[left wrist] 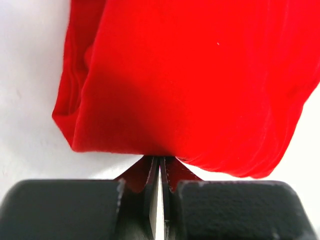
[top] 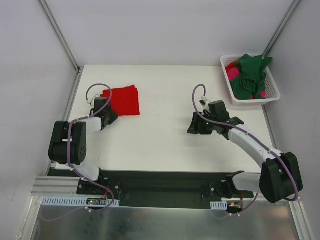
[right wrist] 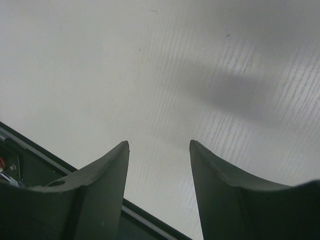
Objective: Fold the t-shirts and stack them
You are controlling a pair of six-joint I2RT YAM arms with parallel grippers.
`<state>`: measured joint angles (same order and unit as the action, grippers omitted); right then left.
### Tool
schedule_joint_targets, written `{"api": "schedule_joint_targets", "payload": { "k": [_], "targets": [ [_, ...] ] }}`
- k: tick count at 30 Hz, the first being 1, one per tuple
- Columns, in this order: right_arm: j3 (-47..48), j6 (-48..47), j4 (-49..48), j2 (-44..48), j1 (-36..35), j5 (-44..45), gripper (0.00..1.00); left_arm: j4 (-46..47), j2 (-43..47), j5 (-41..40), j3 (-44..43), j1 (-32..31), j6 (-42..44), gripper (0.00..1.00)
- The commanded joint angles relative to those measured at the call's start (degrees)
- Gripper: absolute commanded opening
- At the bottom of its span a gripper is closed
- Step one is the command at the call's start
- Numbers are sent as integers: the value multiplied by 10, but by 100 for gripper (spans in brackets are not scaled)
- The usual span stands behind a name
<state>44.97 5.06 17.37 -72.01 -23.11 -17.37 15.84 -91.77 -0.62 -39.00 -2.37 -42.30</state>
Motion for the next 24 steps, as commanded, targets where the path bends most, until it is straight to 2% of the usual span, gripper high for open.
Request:
{"api": "schedule_joint_targets", "payload": {
  "k": [1, 9, 11, 14, 17, 18, 20, 24],
  "targets": [
    [-6, -9, -1, 15, 4, 0, 55, -11, -27, -1, -49, 20, 32, 0],
    [-5, -8, 3, 18, 4, 2, 55, -27, -52, 28, -100, 47, 50, 0],
    [-6, -8, 3, 18, 4, 3, 55, -27, -38, 50, -85, 44, 43, 0],
    [-8, -6, 2, 20, 4, 3, 55, -28, 32, 49, -39, 26, 35, 0],
    [-9, -3, -4, 18, 4, -1, 55, -61, 121, 33, -16, -39, 51, 0],
    [-9, -2, -4, 16, 4, -4, 55, -66, 135, 27, -12, -75, 55, 0],
    [-9, -2, -6, 12, 4, -7, 55, -73, 158, 18, -5, -111, 64, 0],
    [-8, 0, -8, 13, 4, -11, 55, -74, 128, 9, -27, -191, 87, 0]
  ]
}}
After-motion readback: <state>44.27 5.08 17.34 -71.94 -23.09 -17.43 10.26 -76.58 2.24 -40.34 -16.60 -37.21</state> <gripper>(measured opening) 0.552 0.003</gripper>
